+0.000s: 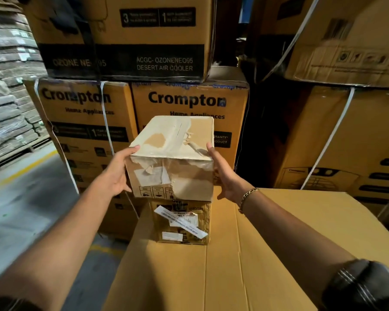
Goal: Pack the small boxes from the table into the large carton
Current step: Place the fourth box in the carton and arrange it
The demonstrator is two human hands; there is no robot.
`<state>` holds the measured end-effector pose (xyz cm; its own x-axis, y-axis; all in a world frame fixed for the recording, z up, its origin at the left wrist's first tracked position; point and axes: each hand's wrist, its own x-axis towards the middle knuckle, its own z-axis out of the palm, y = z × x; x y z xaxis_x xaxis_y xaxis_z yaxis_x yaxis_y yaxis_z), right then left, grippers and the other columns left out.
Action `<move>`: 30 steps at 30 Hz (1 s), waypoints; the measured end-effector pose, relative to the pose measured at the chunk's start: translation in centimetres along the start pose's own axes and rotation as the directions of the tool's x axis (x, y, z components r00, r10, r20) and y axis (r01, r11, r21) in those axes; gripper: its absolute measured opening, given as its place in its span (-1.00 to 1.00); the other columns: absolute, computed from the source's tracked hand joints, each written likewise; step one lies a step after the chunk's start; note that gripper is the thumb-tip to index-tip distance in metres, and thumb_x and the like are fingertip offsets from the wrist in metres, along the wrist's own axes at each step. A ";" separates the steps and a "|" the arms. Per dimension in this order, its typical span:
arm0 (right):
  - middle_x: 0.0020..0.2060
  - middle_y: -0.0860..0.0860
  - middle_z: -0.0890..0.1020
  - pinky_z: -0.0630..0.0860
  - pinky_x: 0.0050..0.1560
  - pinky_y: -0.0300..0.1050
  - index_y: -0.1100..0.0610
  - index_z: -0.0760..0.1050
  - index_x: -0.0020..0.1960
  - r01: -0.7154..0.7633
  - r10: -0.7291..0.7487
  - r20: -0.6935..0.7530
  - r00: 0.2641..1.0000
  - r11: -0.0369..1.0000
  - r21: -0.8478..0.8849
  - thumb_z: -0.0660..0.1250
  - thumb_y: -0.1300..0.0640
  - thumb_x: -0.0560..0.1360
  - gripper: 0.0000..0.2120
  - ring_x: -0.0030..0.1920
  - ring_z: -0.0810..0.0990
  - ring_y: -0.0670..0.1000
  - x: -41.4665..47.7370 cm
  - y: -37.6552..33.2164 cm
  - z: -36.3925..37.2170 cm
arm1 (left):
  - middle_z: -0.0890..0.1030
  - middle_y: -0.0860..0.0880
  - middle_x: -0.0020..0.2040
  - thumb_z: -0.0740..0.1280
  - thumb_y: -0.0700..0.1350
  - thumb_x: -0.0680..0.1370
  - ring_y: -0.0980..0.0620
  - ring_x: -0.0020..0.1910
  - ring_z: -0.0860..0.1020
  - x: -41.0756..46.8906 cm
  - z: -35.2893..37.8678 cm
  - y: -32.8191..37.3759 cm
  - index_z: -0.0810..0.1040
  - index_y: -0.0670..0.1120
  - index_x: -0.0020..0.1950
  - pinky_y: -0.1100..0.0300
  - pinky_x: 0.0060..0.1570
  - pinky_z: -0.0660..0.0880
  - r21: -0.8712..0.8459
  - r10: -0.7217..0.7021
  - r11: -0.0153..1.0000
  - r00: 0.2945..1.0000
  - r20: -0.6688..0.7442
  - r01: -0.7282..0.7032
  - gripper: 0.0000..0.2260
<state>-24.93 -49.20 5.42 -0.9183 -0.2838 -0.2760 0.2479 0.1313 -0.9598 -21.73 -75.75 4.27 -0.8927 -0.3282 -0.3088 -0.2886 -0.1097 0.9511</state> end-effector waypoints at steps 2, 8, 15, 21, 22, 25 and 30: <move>0.29 0.08 0.50 0.28 0.29 0.30 -0.18 0.44 0.05 -0.031 0.030 0.008 1.000 0.998 0.052 0.13 -0.43 0.52 -0.64 0.29 0.45 0.18 0.0 0.2 0.3 | 0.64 -0.17 0.19 0.23 0.39 0.46 -0.31 0.20 0.52 -0.4 0.0 -0.1 0.60 0.09 0.15 -0.51 0.25 0.21 -0.039 -0.024 0.999 0.999 0.025 0.025 -0.52; -0.19 -0.08 0.51 0.30 -0.21 0.00 -0.16 0.42 -0.08 -0.039 0.040 -0.004 0.999 0.994 0.100 0.10 -0.35 0.58 -0.70 -0.23 0.44 -0.09 -0.5 0.2 0.9 | 0.51 -0.22 0.38 0.18 0.66 0.18 -0.43 0.41 0.32 -1.2 -0.7 -1.7 0.59 0.18 0.20 -0.62 0.28 -0.07 -0.115 -0.092 0.989 0.995 0.035 0.096 -0.20; -0.05 0.12 0.67 0.45 0.18 0.20 0.09 0.54 0.07 -0.099 0.103 -0.033 0.994 0.989 0.109 0.31 -0.26 0.37 -0.53 0.09 0.57 0.17 0.0 -0.4 0.0 | 0.62 -0.27 0.22 0.18 0.31 0.46 -0.27 0.18 0.53 -1.4 0.5 -0.3 0.54 -0.08 0.33 -0.21 0.22 0.37 -0.077 -0.030 0.997 0.999 0.031 0.032 -0.38; -0.18 0.09 0.68 0.46 0.24 0.19 0.08 0.55 0.02 -0.118 0.119 -0.007 0.993 0.987 0.111 0.41 -0.26 0.39 -0.56 -0.03 0.63 0.16 -1.1 -2.4 -3.5 | 0.66 -0.24 0.16 0.26 0.21 0.49 -0.20 0.04 0.60 -3.4 3.2 1.3 0.59 -0.07 0.11 -0.07 0.09 0.45 -0.049 0.035 0.998 0.994 0.101 -0.030 -0.59; -0.17 0.08 0.69 0.48 0.23 0.20 0.08 0.57 0.05 -0.091 0.092 -0.008 0.996 0.988 0.122 0.42 -0.25 0.40 -0.56 -0.03 0.64 0.15 -1.6 -2.5 -4.2 | 0.69 -0.21 0.11 0.28 0.23 0.51 -0.19 0.01 0.63 -3.9 4.1 1.5 0.61 -0.06 0.11 -0.03 0.01 0.48 -0.042 0.067 0.997 0.992 0.104 -0.063 -0.60; -0.16 0.06 0.71 0.56 0.13 0.14 0.07 0.61 0.11 0.027 -0.018 -0.057 0.998 0.988 0.153 0.42 -0.19 0.43 -0.60 -0.05 0.66 0.12 -3.5 -2.5 -7.3 | 0.72 -0.14 0.05 0.34 0.20 0.51 -0.16 0.03 0.66 -6.2 7.0 2.3 0.63 -0.02 0.14 0.03 -0.07 0.53 -0.075 0.164 0.985 0.981 0.100 -0.157 -0.64; -0.17 0.03 0.68 0.53 0.07 0.13 0.03 0.62 0.11 0.169 -0.149 -0.118 0.982 0.969 0.181 0.37 -0.14 0.48 -0.69 -0.12 0.64 0.08 -8.4 -1.8 -13.7 | 0.71 -0.02 0.00 0.36 0.16 0.49 -0.03 0.01 0.62 -11.9 13.1 2.5 0.63 0.06 0.12 0.06 -0.03 0.44 -0.106 0.294 0.953 0.949 0.116 -0.283 -0.71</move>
<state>-21.91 -34.07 10.09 -0.9749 -0.1864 -0.1220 0.1411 -0.0925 -0.9857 -16.38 -59.85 10.34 -0.9719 -0.2349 -0.0126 0.0140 -0.1114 0.9937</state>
